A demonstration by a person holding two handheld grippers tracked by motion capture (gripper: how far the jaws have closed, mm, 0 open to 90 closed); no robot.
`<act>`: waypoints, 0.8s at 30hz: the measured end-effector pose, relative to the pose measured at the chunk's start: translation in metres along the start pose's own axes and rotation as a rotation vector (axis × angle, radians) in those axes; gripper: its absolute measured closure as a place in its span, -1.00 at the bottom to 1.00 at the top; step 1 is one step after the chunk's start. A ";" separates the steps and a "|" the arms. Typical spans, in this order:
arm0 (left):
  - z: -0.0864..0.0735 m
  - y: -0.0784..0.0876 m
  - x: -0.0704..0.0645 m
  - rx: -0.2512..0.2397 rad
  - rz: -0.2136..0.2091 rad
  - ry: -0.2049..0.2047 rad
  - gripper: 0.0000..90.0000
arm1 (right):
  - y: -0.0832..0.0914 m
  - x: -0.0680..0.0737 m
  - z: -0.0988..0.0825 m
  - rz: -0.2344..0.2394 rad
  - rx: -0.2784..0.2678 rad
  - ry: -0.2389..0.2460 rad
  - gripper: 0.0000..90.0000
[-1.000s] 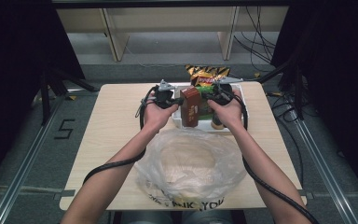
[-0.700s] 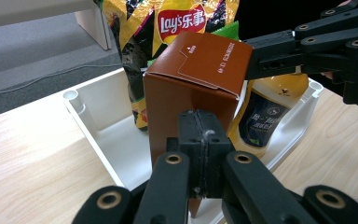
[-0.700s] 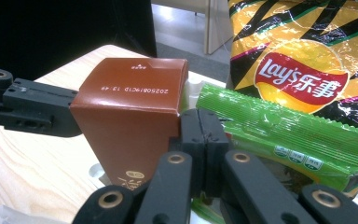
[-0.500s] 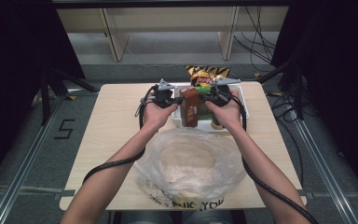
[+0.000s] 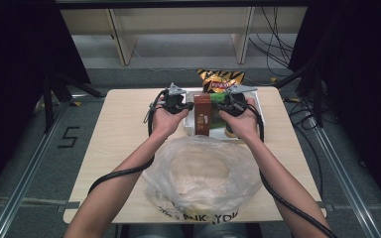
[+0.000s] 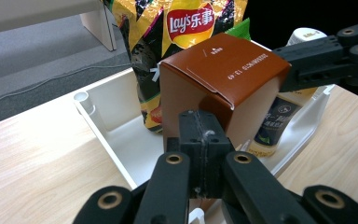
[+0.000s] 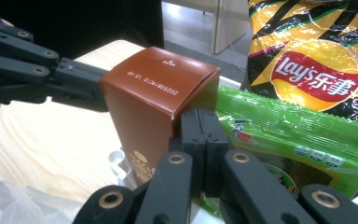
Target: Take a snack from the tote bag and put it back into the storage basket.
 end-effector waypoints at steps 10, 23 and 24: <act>0.003 -0.001 0.001 0.010 0.019 -0.020 0.98 | 0.004 0.002 -0.003 -0.002 0.018 -0.011 1.00; 0.006 0.001 0.003 -0.003 0.033 -0.012 0.89 | 0.003 0.002 -0.003 -0.010 0.017 -0.019 1.00; 0.006 0.001 0.002 -0.005 0.034 -0.011 0.89 | 0.003 0.002 -0.003 -0.005 0.022 -0.023 1.00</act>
Point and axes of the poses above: each handheld gripper's, and its own axes: y roughly backward along the jaws, z roughly out of its top, x roughly to its left, the point moved 7 cm from there along -y, roughly forward along the jaws, and after that the axes turned 7 degrees about x, right-handed, at the moved point
